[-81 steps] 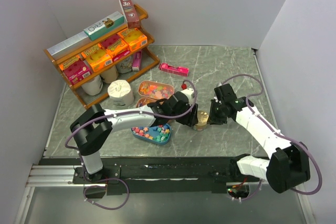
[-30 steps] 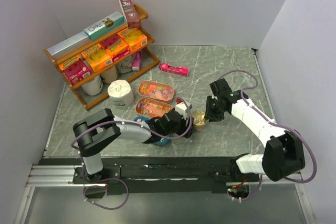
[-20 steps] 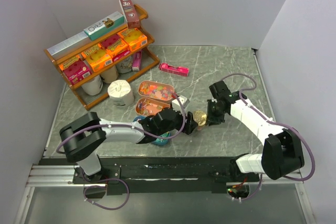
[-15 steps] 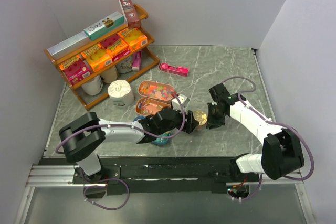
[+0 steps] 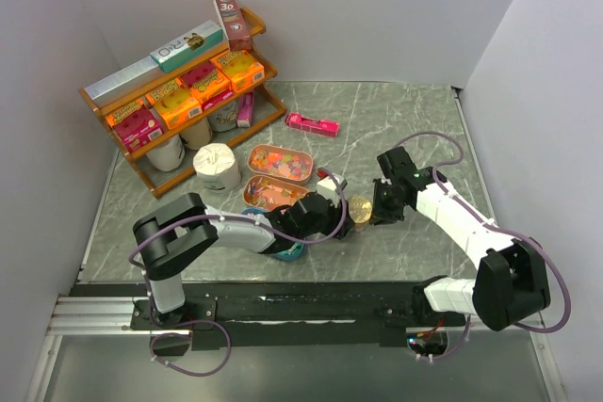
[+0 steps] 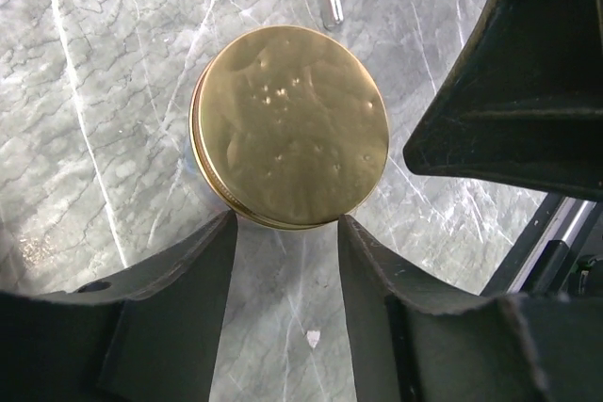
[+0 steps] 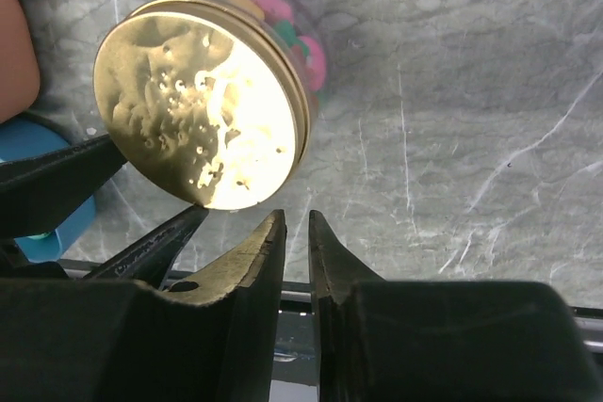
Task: Pack the candies
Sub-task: Screw the bottle lid onto the packing bottle.
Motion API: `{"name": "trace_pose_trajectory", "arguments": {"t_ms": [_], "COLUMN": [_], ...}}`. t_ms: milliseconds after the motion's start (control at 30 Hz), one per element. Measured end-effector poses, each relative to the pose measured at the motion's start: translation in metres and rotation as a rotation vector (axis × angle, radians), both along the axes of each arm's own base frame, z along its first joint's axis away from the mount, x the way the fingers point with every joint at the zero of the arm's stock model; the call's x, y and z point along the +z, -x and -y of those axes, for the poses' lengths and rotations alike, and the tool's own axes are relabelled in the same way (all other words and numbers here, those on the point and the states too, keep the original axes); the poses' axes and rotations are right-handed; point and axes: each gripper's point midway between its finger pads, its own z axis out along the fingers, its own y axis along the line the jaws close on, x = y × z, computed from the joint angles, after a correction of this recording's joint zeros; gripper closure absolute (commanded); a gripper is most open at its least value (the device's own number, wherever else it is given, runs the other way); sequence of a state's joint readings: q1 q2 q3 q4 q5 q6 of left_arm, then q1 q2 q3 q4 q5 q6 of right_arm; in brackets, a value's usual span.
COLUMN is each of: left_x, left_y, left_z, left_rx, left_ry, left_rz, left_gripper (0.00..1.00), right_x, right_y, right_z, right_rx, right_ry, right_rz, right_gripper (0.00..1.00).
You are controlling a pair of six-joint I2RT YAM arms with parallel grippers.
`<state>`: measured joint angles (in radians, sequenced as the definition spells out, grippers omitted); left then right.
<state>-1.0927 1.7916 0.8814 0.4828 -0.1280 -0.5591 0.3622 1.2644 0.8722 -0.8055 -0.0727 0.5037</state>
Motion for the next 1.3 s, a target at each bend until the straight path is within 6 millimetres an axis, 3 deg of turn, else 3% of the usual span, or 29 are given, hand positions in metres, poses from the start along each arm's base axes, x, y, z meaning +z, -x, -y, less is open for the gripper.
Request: {"name": "trace_pose_trajectory", "arguments": {"t_ms": [400,600,767,900,1167,1300], "left_x": [-0.012,-0.016,-0.014,-0.006,0.037,0.029], "left_y": [-0.001,-0.001,-0.001,-0.002,-0.008,-0.013], "left_z": [0.002,0.0,0.0,-0.001,-0.003,-0.005], "left_rx": [0.0,0.003,0.003,0.007,0.025,0.043], "left_ry": [-0.016,-0.026,-0.024,-0.013,0.075,0.068], "left_rz": [-0.016,-0.021,-0.02,-0.012,0.027,0.006], "left_gripper": [0.56,0.55,0.53,0.5,0.49,0.54], "right_x": [0.001,0.007,-0.001,-0.002,-0.003,-0.004], "right_y": [-0.005,-0.02,-0.028,-0.033,-0.035,-0.036], "right_z": [-0.002,-0.005,-0.006,-0.008,-0.012,-0.013], "right_rx": [-0.001,-0.013,-0.018,-0.017,-0.014,-0.02], "right_ry": [-0.009,-0.011,0.006,0.0,-0.017,-0.025], "right_rz": [0.017,0.058,0.045,0.054,0.067,0.073], "right_gripper": [0.77,0.77,0.8,0.81,0.82,0.83]}}
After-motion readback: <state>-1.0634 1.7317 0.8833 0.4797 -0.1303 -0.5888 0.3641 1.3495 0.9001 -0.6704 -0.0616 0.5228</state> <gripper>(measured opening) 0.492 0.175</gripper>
